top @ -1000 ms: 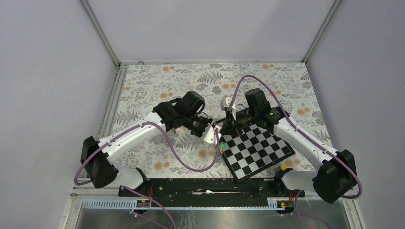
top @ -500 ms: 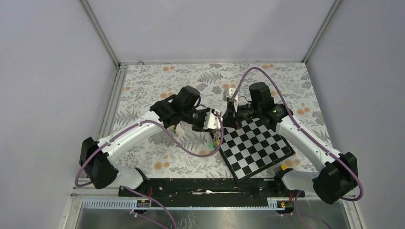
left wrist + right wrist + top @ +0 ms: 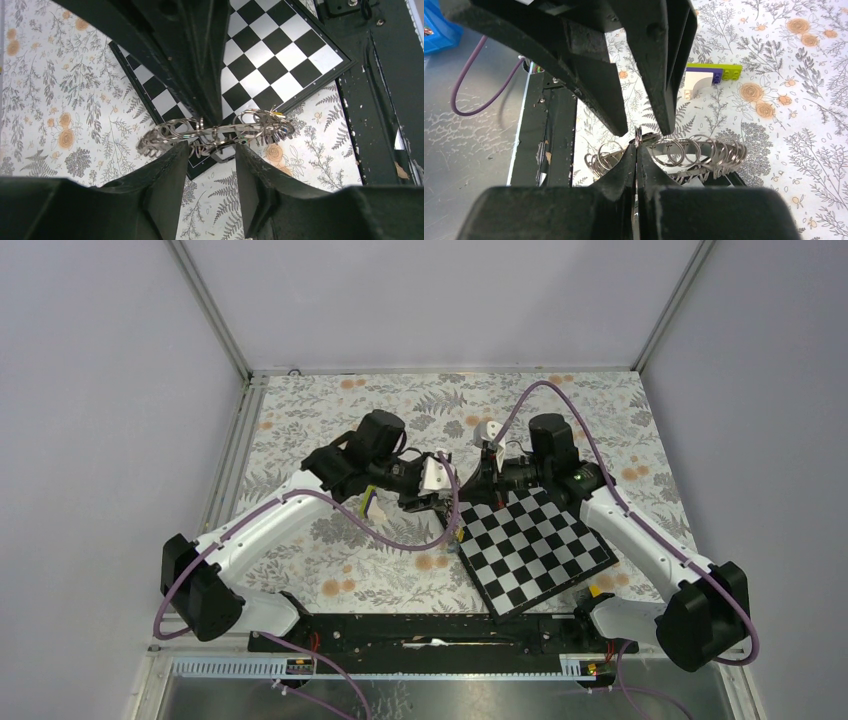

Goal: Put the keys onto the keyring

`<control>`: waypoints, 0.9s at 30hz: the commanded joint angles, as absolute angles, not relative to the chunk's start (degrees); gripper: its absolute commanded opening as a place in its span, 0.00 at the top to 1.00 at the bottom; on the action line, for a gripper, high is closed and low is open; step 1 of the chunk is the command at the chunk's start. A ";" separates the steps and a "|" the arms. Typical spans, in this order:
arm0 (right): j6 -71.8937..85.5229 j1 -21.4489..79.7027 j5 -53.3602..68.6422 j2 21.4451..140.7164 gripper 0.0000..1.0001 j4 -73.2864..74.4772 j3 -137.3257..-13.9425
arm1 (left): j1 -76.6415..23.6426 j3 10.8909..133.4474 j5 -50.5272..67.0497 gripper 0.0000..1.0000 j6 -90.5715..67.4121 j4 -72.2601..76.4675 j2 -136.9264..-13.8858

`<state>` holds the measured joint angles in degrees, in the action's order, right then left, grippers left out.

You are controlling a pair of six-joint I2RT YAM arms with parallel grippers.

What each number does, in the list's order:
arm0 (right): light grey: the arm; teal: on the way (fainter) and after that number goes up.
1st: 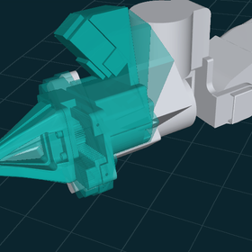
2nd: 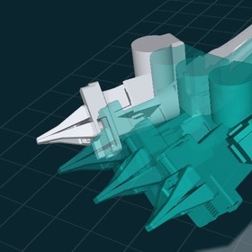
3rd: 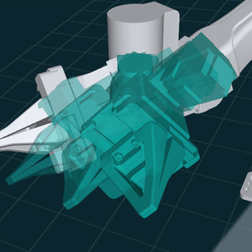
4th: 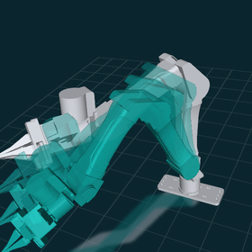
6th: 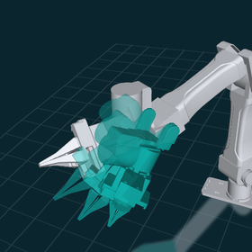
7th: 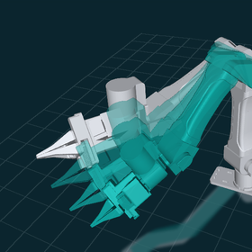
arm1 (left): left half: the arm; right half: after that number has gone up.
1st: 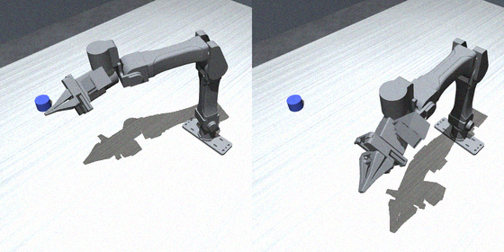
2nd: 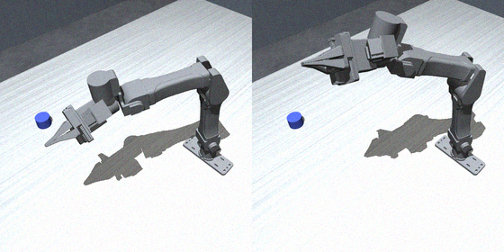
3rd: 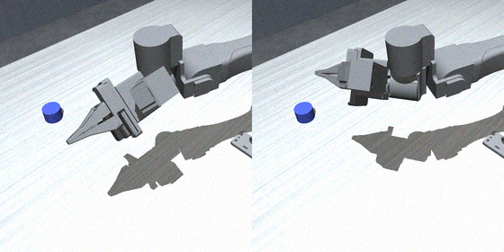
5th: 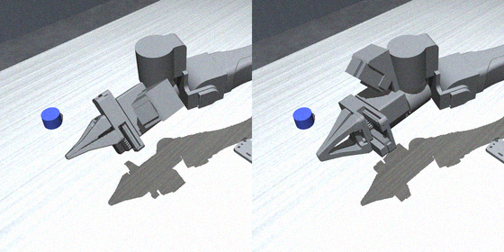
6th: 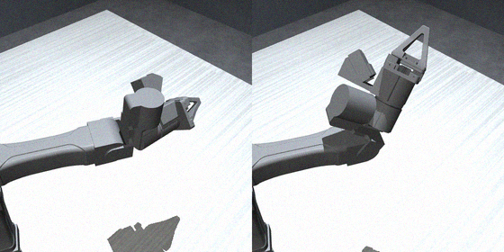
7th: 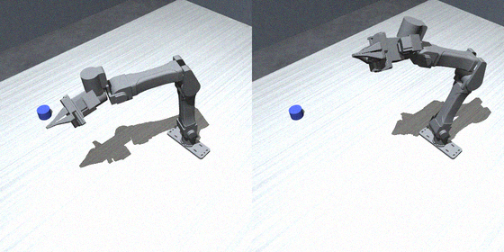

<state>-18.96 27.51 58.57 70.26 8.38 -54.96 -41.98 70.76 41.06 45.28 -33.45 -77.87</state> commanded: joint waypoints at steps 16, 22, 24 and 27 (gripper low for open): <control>-16.94 26.81 62.31 68.70 1.00 2.12 -54.14 | -40.87 73.19 48.33 0.83 37.59 -27.33 -79.09; -17.11 26.64 61.36 68.62 1.00 1.75 -53.35 | -40.80 73.29 46.91 1.00 38.21 -28.42 -79.05; -18.06 26.63 60.08 68.32 1.00 2.03 -52.68 | -40.78 74.53 45.09 1.00 38.94 -29.97 -78.93; -21.43 26.63 57.63 67.67 0.88 3.89 -52.22 | -40.78 77.67 41.07 1.00 39.13 -33.68 -79.48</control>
